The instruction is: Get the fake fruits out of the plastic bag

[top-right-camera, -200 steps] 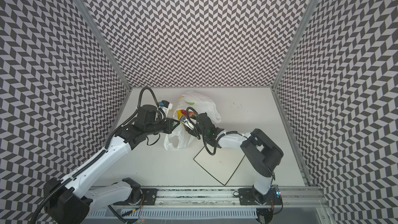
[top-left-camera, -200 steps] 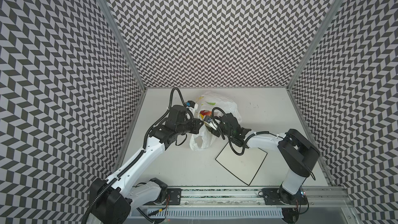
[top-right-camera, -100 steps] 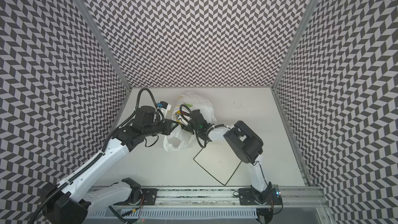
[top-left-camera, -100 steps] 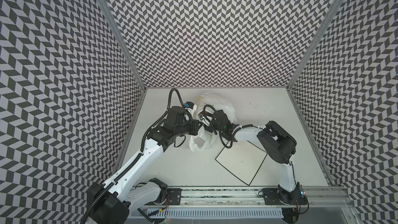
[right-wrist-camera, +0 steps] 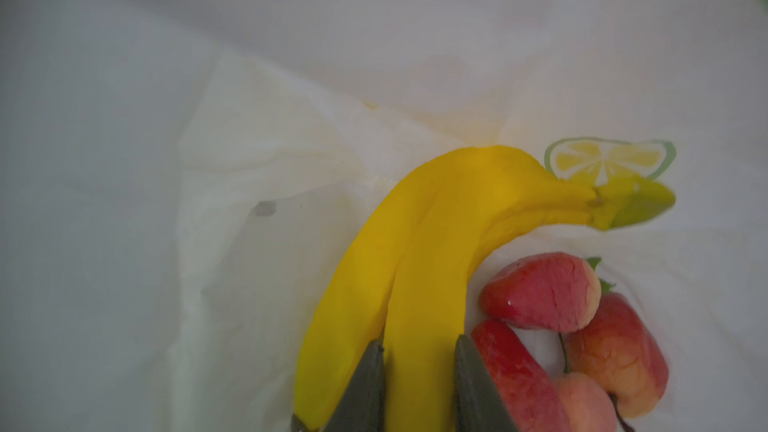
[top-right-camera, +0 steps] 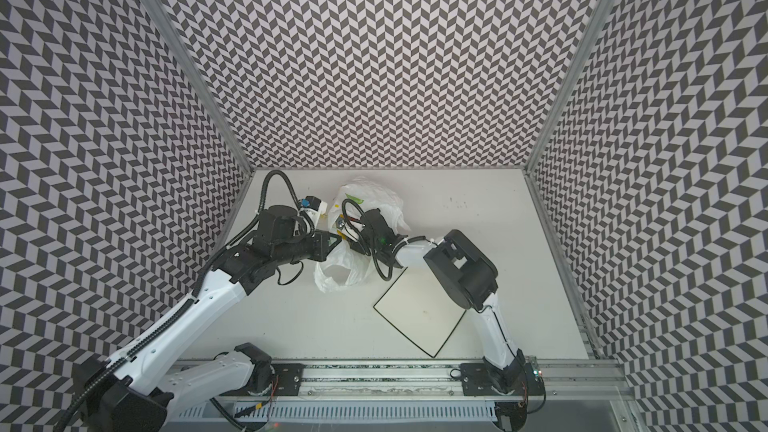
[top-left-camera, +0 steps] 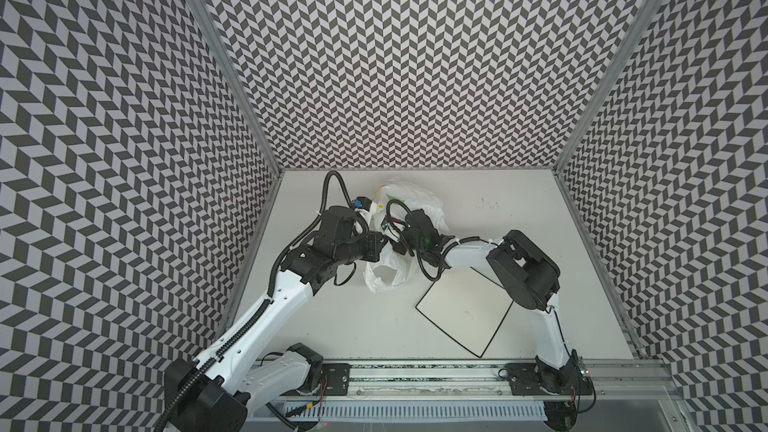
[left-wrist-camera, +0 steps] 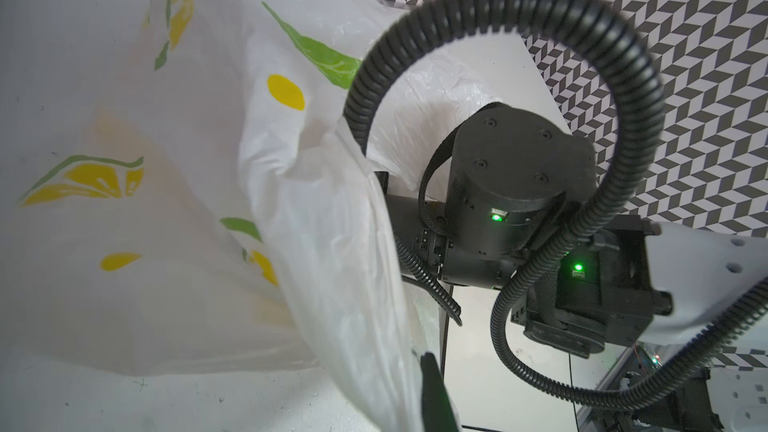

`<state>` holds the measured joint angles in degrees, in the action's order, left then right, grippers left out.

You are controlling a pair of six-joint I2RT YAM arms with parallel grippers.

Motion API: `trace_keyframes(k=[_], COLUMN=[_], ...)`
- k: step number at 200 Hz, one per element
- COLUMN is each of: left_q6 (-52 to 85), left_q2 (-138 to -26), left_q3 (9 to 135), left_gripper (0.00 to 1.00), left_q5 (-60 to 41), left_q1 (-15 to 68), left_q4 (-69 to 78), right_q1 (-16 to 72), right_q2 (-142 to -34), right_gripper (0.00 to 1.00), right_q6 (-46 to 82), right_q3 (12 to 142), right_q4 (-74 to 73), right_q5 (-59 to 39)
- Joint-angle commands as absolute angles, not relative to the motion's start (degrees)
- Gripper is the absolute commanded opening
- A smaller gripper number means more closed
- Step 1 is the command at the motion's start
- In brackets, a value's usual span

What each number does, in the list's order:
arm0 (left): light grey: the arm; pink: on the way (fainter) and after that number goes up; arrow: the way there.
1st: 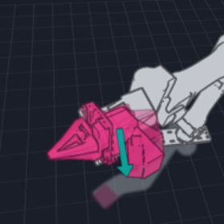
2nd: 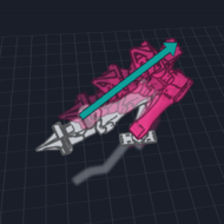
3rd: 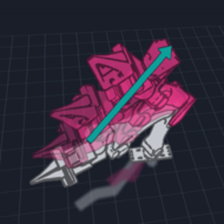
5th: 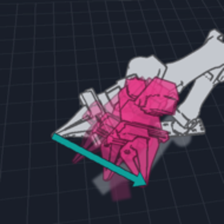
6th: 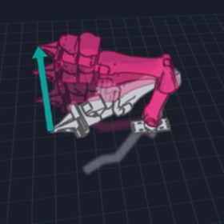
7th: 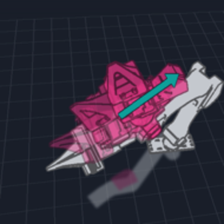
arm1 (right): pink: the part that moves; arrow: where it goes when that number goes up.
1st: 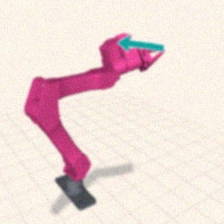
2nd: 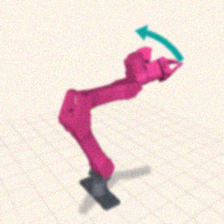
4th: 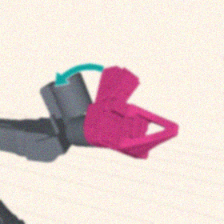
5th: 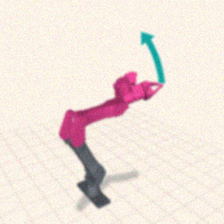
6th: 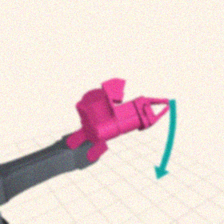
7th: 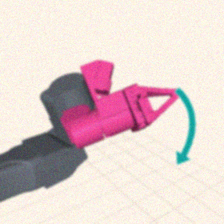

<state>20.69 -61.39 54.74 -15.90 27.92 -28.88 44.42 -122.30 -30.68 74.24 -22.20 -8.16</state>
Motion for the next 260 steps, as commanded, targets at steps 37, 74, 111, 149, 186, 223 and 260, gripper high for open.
trace_keyframes(k=[37,74,111,149,186,223,260], left_q6=[23.6,25.2,25.8,25.3,23.7,22.8,19.6], left_q2=[-58.3,-58.0,-58.2,-57.8,-57.2,-57.7,-59.0], left_q3=[51.2,49.2,47.8,47.4,47.9,49.5,52.3], left_gripper=[0.00,0.00,0.00,0.00,0.00,0.00,0.00], left_q5=[-11.5,-9.8,-10.3,-11.1,-13.3,-15.7,-16.1], left_q1=[27.6,27.5,27.6,27.6,27.5,27.6,27.6], left_q4=[-26.9,-24.1,-22.3,-22.8,-24.7,-26.7,-29.6], right_q1=[44.3,44.3,44.3,44.3,43.6,42.7,42.7], right_q2=[-112.9,-105.3,-99.7,-105.7,-114.5,-121.2,-126.6], right_gripper=[0.11,0.09,0.10,0.42,0.58,0.68,0.80], right_q6=[-25.6,-22.4,-20.6,-20.8,-25.6,-25.9,-24.1], right_q3=[72.2,67.6,63.5,66.6,73.8,78.9,81.9], right_q4=[-14.1,-8.7,-6.2,-10.5,-12.8,-15.1,-14.5], right_q5=[-10.2,-11.3,-12.2,-7.7,-4.4,-5.4,-8.5])
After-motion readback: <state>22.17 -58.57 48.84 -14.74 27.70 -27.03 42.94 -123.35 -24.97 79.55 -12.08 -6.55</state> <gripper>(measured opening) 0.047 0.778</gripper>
